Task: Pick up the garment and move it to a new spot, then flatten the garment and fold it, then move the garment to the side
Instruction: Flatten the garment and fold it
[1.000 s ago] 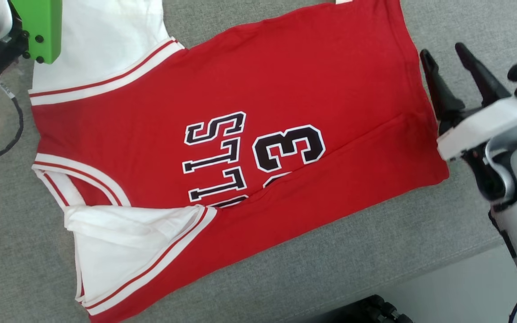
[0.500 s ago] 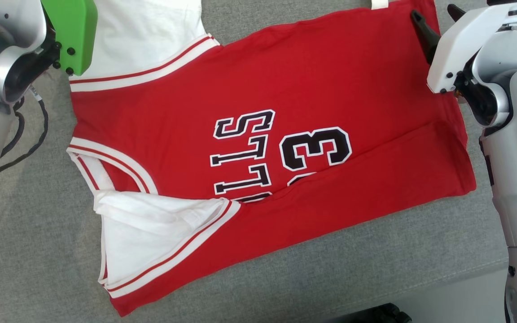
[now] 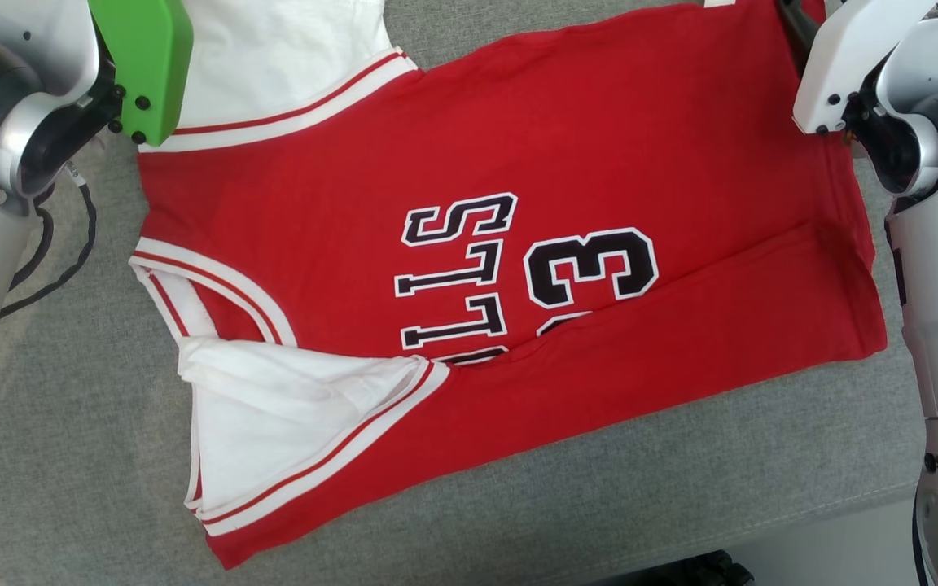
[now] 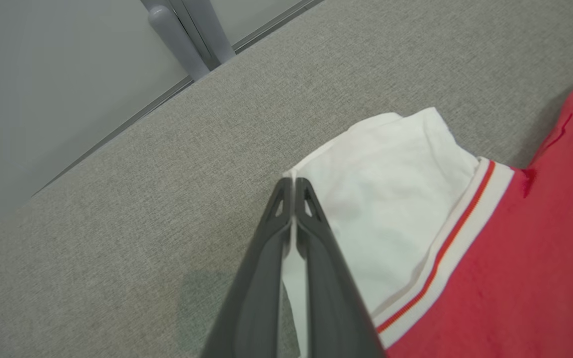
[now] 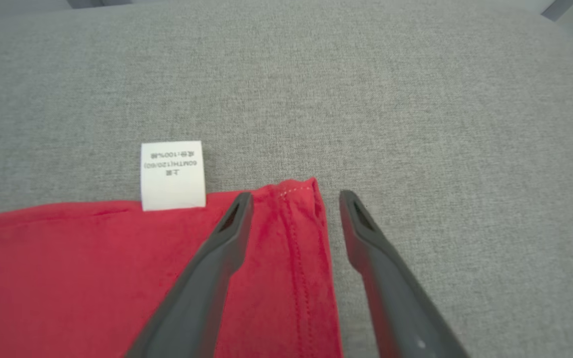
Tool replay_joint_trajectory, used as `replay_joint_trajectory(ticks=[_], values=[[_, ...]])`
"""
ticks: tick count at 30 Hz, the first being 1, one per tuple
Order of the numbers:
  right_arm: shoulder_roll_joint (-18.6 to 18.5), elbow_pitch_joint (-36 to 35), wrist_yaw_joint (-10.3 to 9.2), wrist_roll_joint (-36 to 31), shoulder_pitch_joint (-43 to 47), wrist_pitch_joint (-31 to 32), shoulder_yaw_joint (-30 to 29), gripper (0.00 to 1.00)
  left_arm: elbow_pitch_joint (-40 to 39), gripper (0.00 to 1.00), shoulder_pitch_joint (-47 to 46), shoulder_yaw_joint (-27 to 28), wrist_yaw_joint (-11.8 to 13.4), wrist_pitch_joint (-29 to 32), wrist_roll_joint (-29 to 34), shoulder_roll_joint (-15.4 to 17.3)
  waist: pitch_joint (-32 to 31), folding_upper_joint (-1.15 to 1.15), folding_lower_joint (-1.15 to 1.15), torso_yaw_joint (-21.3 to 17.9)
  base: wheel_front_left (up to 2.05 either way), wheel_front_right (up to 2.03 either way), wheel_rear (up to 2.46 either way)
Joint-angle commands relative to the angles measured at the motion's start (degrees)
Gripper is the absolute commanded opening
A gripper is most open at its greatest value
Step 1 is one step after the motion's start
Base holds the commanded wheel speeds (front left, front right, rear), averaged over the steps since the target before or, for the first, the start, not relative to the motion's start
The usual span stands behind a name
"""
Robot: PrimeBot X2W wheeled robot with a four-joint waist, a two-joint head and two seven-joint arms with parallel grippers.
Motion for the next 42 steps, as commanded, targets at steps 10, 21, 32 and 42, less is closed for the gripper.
replay_joint_trajectory(ticks=[10,21,32,42], values=[[-0.4,0.5,-0.09,-0.4,-1.4,0.2,0.2,0.00,0.1,0.00,-0.1,-0.5,0.1,-0.8,-0.1,-0.3,0.6,0.00,0.00,0.8,0.00,0.00,0.00],[-1.7,-0.9,-0.10,0.7,-3.2,-4.8,-2.1,0.00,0.1,0.00,-2.8,1.1,-0.7,-9.4,1.3,-0.7,0.4,0.00,0.00,1.7,0.00,0.00,0.00],[-4.2,-2.8,-0.10,6.8,-0.8,-8.0,-4.7,0.00,0.6,0.00,-2.2,2.1,-1.2,-16.4,0.6,-1.6,-2.0,0.00,0.00,3.9,0.00,0.00,0.00],[-9.1,-7.7,-0.10,13.8,8.3,-7.6,-3.9,0.00,-7.8,0.00,7.9,3.4,-0.2,-20.2,-3.7,0.6,-6.0,0.00,0.00,6.5,0.00,0.00,0.00]])
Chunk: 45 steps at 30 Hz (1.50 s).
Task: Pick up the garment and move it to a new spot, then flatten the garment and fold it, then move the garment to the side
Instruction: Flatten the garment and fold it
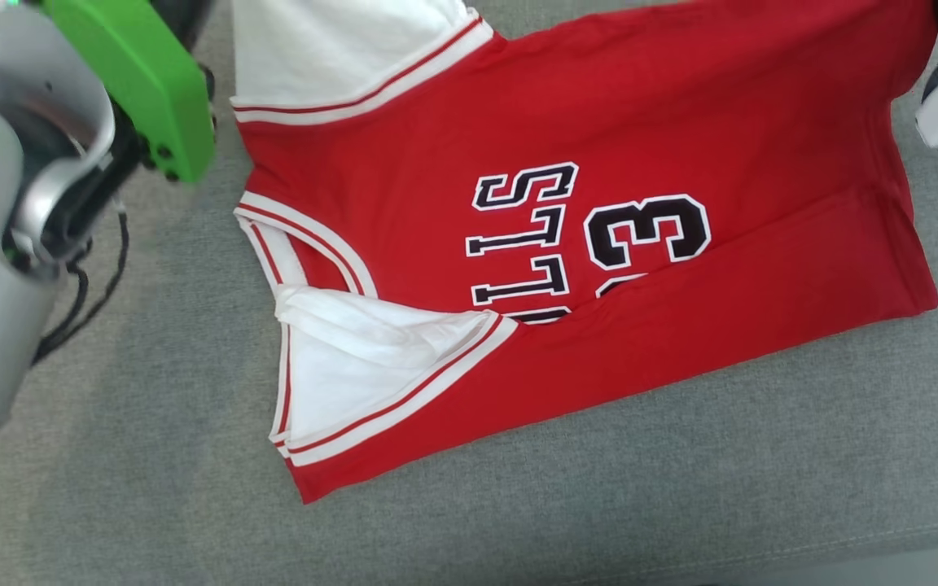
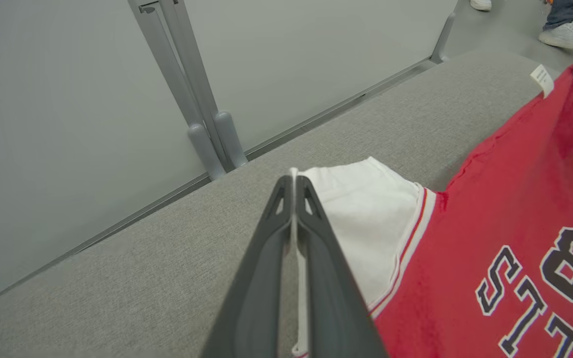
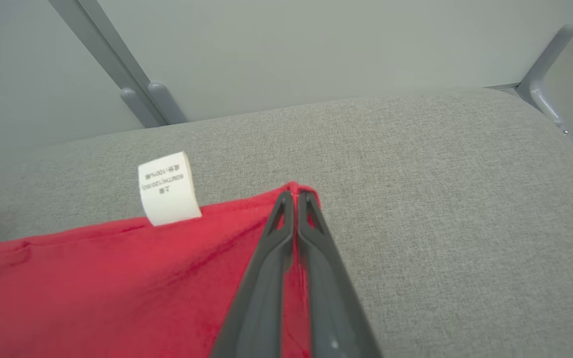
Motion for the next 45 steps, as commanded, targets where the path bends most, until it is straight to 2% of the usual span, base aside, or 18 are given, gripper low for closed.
replay_joint_trajectory(ticks=[1,15,27,34,45], values=[[-0.8,-0.8,-0.10,1.3,2.0,0.1,-0.1,0.00,-1.6,0.00,2.2,0.4,0.6,-0.6,-0.6,0.9,-1.8,0.00,0.00,1.4,0.00,0.00,0.00],[-6.1,-5.9,-0.09,7.0,15.4,0.9,-2.1,0.00,-17.9,0.00,22.5,1.0,5.9,-3.4,-5.9,5.5,-6.5,0.00,0.00,4.6,0.00,0.00,0.00],[-6.3,-6.6,-0.10,7.7,22.3,1.5,-4.6,0.00,-26.8,0.00,33.2,-0.1,9.1,-4.5,-7.1,7.5,-8.1,0.00,0.00,5.1,0.00,0.00,0.00],[-5.1,-5.6,-0.10,7.7,24.8,1.6,-5.3,0.00,-26.2,0.00,37.6,-3.7,9.6,-4.9,-5.9,6.8,-6.8,0.00,0.00,5.0,0.00,0.00,0.00],[-4.4,0.7,-0.10,8.4,24.0,-0.1,-3.7,0.00,-20.2,0.00,39.5,-5.9,8.9,-7.5,-4.2,5.0,-5.9,0.00,0.00,5.3,0.00,0.00,0.00]])
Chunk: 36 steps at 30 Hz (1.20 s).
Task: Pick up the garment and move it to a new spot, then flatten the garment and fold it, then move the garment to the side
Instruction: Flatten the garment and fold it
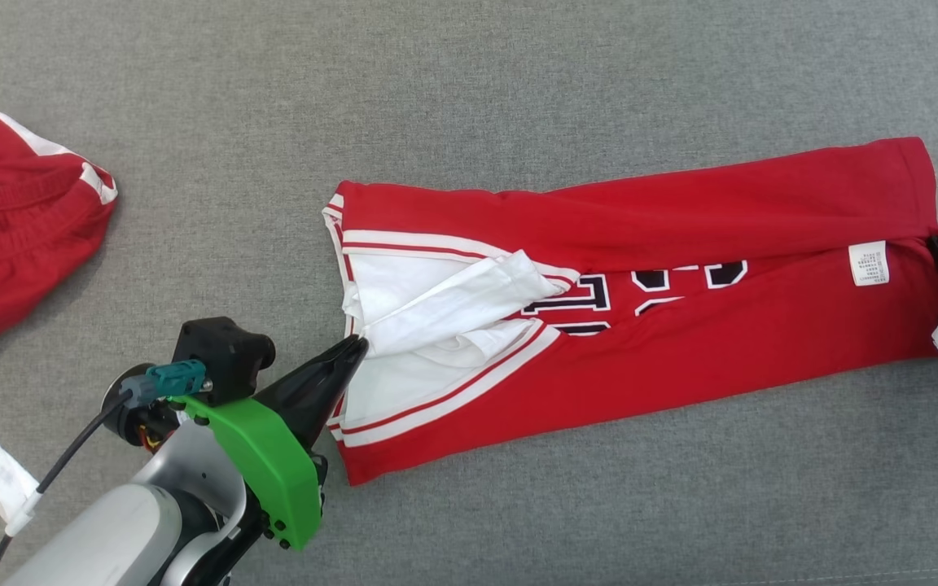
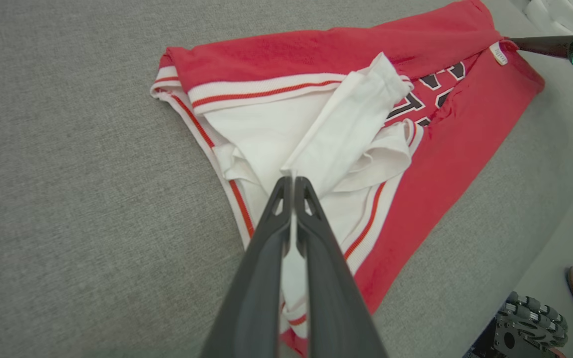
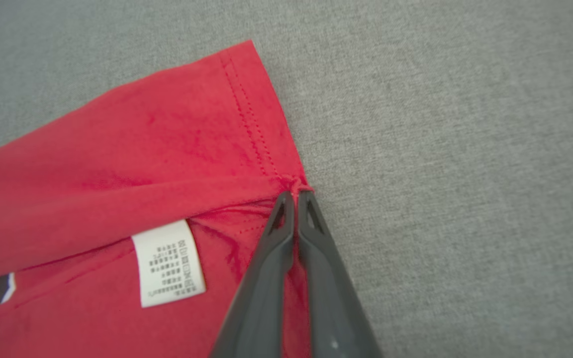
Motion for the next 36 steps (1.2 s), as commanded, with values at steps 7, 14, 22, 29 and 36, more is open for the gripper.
replay_joint_trajectory(ticks=[7,14,22,29,36], values=[[-0.1,2.1,-0.10,0.8,-0.5,-3.2,1.5,1.00,2.5,1.00,1.7,0.4,1.2,-3.8,1.5,-1.9,-2.0,0.00,0.00,-0.1,0.00,0.00,0.00],[-0.4,-4.7,-0.10,1.0,5.0,-14.6,6.1,1.00,4.5,1.00,5.9,3.0,5.4,-15.3,3.5,-6.1,-5.8,0.00,0.00,-0.9,0.00,0.00,0.00],[1.5,-5.6,-0.10,-3.1,12.3,-32.6,10.8,1.00,10.7,1.00,13.7,4.4,10.7,-28.8,6.9,-12.3,-10.8,0.00,0.00,-1.4,0.00,0.00,0.00],[4.8,-0.8,-0.10,-5.4,14.7,-38.1,10.9,1.00,11.7,1.00,19.2,9.9,13.7,-30.8,18.0,-19.2,-14.4,0.00,0.00,0.2,0.00,0.00,0.00],[7.0,2.2,-0.10,-5.4,15.8,-38.8,9.2,1.00,9.7,1.00,23.5,15.2,11.5,-30.8,30.3,-24.3,-16.6,0.00,0.00,4.2,0.00,0.00,0.00]])
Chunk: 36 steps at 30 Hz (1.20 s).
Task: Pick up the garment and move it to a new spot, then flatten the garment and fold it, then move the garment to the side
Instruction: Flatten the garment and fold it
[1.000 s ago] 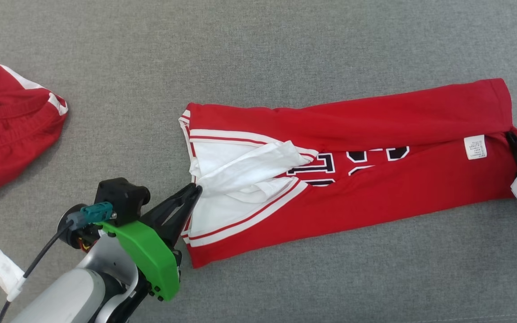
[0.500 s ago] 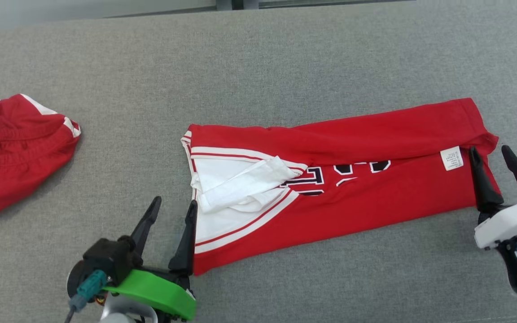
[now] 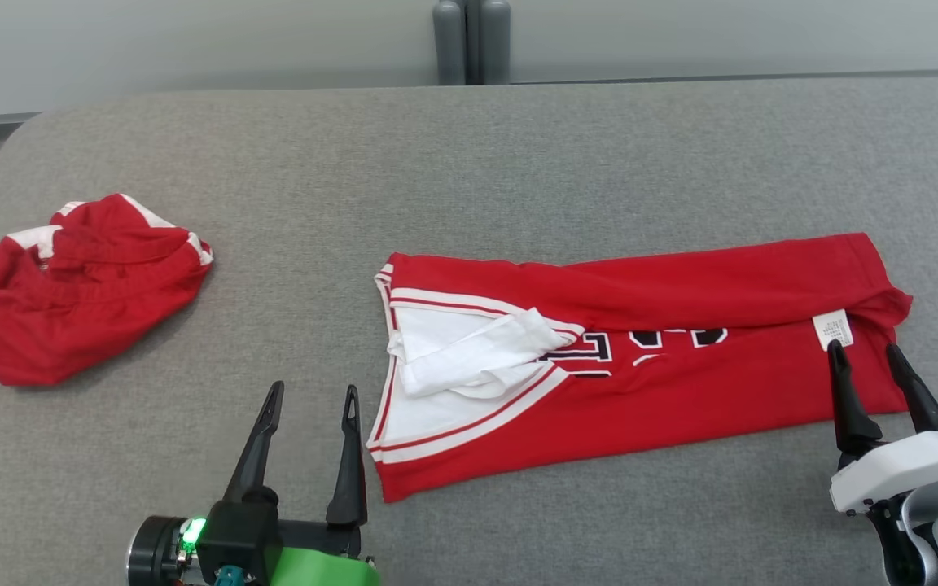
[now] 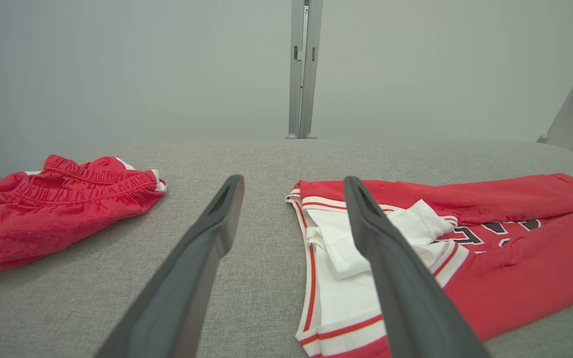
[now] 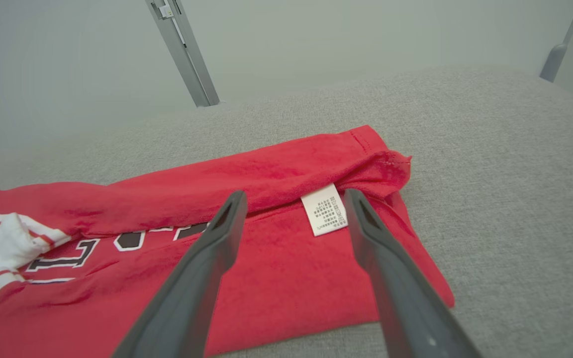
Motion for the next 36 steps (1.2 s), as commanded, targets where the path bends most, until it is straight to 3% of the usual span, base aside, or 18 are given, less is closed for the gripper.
replay_joint_trajectory(ticks=[1,6,11,19,26,27,28,29,30,31,36], values=[[0.2,0.9,-0.09,0.4,0.9,-0.5,-0.8,1.00,-0.3,1.00,1.5,0.9,-0.5,-0.2,2.7,-0.5,-1.9,0.00,0.00,3.0,0.00,0.00,0.00],[0.9,5.5,-0.09,-0.8,-0.7,-0.4,-6.9,1.00,-1.0,1.00,3.9,2.3,-1.8,-0.2,9.2,-2.8,-2.1,0.00,0.00,6.1,0.00,0.00,0.00],[0.4,10.4,-0.09,-3.0,-4.2,0.8,-12.7,1.00,-1.4,1.00,4.4,2.4,-3.2,-0.2,11.7,-4.5,-0.7,0.00,0.00,7.6,0.00,0.00,0.00],[-2.8,18.0,-0.09,-5.2,-11.4,11.9,-18.0,1.00,-0.8,1.00,2.1,2.0,-5.6,-0.2,13.9,-6.0,3.0,0.00,0.00,8.5,0.00,0.00,0.00],[-2.2,21.2,-0.07,-6.1,-12.9,19.0,-17.2,1.00,-0.4,1.00,1.3,2.0,-6.5,-0.2,14.8,-6.5,4.5,0.00,0.00,8.3,0.00,0.00,0.00],[-1.6,21.3,-0.05,-5.8,-12.7,20.0,-16.6,0.95,-0.4,1.00,1.3,2.0,-6.5,-0.2,14.9,-6.6,4.6,0.00,0.00,8.2,0.00,0.00,0.00],[-1.1,21.3,-0.03,-5.5,-12.4,20.8,-16.2,0.83,-0.4,1.00,1.2,2.0,-6.7,-0.2,15.0,-6.7,4.7,0.00,0.00,8.1,0.00,0.00,0.00],[-0.6,21.2,-0.03,-5.2,-12.1,21.7,-15.5,0.44,-0.4,1.00,1.0,2.1,-6.8,-0.2,15.2,-6.7,4.9,0.00,0.00,8.0,0.00,0.00,0.00],[-0.3,21.0,-0.01,-4.9,-11.8,22.1,-15.0,0.36,-0.4,1.00,1.0,2.1,-6.8,-0.2,15.3,-6.7,5.0,0.00,0.00,7.9,0.00,0.00,0.00],[-0.3,20.6,0.08,-4.6,-11.5,22.5,-14.6,0.02,-0.5,1.00,0.9,2.1,-6.8,-0.2,15.3,-6.8,5.2,0.00,0.00,7.7,0.00,0.00,0.00],[-1.9,18.1,-0.06,-4.7,-11.2,21.5,-14.6,0.00,-1.1,1.00,0.2,2.3,-6.7,-0.2,15.8,-7.0,6.5,0.00,0.00,6.8,0.00,0.00,0.00]])
